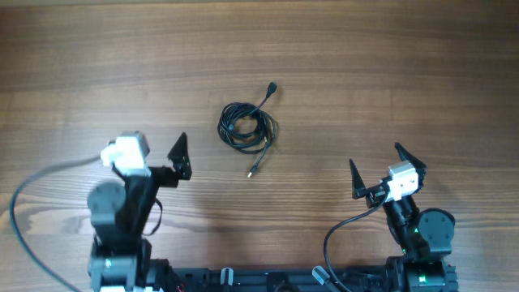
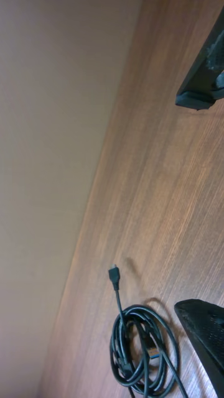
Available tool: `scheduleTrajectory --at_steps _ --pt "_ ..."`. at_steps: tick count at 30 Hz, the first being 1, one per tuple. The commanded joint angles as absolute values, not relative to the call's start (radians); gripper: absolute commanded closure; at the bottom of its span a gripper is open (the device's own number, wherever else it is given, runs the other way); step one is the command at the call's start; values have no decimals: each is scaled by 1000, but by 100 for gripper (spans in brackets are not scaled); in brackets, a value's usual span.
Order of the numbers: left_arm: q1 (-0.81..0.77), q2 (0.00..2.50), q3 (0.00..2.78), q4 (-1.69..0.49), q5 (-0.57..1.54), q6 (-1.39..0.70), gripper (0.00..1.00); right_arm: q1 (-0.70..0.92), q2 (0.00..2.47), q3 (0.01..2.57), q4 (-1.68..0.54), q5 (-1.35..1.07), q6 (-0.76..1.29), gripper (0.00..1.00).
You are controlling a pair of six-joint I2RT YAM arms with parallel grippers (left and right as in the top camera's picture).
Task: Untangle cables
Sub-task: 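Move both grippers to the cable coil and grasp opposite sides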
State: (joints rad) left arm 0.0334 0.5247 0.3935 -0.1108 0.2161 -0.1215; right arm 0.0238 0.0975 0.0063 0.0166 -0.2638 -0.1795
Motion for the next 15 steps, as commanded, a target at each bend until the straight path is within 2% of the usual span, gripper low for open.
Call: scheduleTrajectory --at_steps 1,4,7,10,15 --pt "30 805 632 -176 333 -228 0 30 93 6 20 -264 -144 0" --pt "30 1088 888 -344 463 -300 0 30 93 6 22 -309 21 0" --pt "30 1252 957 -388 707 -301 0 30 99 22 7 -385 240 0" --pt "30 1311 957 -403 778 -301 0 30 135 92 -47 -402 239 0" --pt "30 1325 955 -432 776 -300 0 30 390 344 -132 -429 236 0"
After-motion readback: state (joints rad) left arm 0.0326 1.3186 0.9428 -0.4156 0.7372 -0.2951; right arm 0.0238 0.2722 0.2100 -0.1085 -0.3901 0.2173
